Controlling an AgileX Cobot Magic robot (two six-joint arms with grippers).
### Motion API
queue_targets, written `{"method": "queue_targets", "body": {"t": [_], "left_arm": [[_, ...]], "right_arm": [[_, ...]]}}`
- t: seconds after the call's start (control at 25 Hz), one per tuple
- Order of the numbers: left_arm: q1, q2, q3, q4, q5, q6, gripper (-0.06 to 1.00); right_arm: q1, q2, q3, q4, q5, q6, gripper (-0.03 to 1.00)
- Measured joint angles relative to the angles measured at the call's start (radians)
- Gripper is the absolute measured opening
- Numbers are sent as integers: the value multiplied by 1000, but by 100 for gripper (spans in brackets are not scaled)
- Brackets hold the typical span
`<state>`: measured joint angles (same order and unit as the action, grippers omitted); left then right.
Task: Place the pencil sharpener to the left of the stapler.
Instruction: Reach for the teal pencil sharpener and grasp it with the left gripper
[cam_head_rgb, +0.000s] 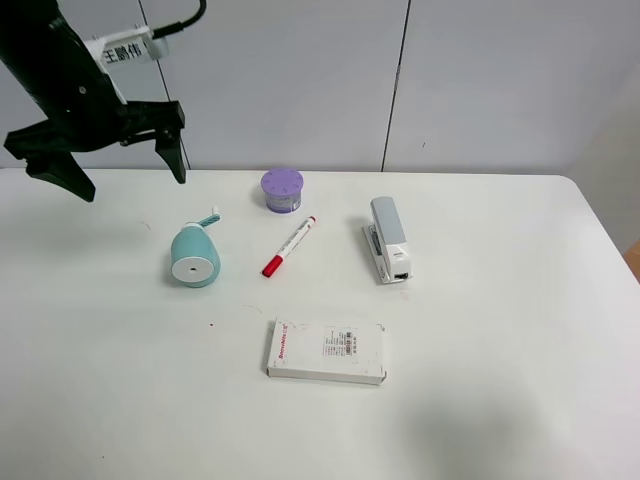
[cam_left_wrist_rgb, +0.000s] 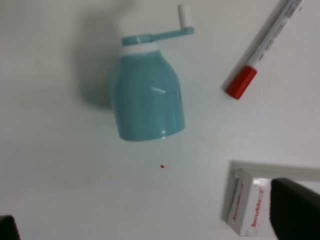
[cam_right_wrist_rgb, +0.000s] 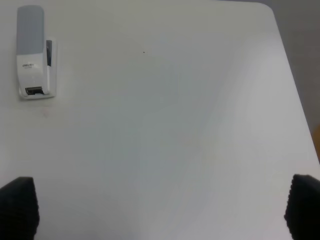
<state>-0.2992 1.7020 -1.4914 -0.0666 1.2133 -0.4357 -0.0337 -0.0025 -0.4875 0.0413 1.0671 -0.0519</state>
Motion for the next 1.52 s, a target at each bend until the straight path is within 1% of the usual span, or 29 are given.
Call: {"method": "queue_targets", "body": {"t": [0.12,0.32,0.64,0.84,1.16,1.28,1.52], "left_arm": [[-13,57,0,-2,-6,-2,100],[-21,116,0,-2,-72,-4,100],[-21,223,0,10,-139,-4,100],[-21,284,0,-18,-166,-4,100],[-21,360,0,-22,-229,-4,100],[-21,392,0,-22,-247,11,100],[-21,410,0,-23,-281,18,100]], "right_arm": [[0,0,0,0,0,0,99],[0,0,0,0,0,0,99],[0,0,0,0,0,0,99],[0,0,0,0,0,0,99],[0,0,0,0,0,0,99],[0,0,0,0,0,0,99],[0,0,0,0,0,0,99]]}}
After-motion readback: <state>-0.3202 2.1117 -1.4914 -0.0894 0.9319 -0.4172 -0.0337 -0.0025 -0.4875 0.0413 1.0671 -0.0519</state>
